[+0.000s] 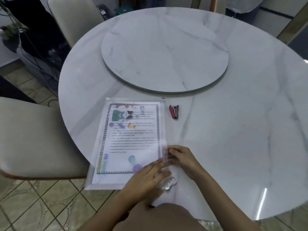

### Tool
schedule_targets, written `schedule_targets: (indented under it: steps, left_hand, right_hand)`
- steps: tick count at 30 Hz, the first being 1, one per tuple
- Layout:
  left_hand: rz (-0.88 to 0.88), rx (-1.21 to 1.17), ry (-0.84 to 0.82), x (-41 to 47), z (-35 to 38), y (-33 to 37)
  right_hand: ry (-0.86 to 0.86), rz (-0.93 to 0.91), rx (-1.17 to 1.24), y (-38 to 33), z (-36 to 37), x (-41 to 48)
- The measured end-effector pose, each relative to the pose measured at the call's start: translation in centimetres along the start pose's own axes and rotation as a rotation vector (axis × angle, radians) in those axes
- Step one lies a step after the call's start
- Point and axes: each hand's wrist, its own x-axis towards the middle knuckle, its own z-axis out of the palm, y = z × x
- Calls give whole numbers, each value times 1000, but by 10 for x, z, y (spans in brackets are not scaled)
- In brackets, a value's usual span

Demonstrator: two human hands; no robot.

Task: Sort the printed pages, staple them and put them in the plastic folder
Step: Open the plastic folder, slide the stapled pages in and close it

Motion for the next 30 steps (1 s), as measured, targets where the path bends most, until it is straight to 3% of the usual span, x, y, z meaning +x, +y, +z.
schedule_targets:
  steps: [4, 6, 11, 15, 25, 30]
  left_hand:
    - [-110, -70, 137, -2, -2, 3]
    - [-172, -82, 166, -4, -6, 5]
    - [-213, -118, 223, -3, -9, 13]
    - [-194, -120, 289, -4, -12, 20]
    - [-224, -114, 446, 6, -25, 36]
    - [-243, -207, 518, 7, -36, 44]
  right_hand:
    - [118, -172, -448, 21, -2, -19]
    - [86, -212, -528, 23, -8, -27]
    - [-170, -72, -301, 6, -13, -45]
    - [-220, 10, -98, 0, -11, -48]
    - [-25, 61, 135, -23, -7, -14]
    - [123, 70, 84, -35, -9, 36]
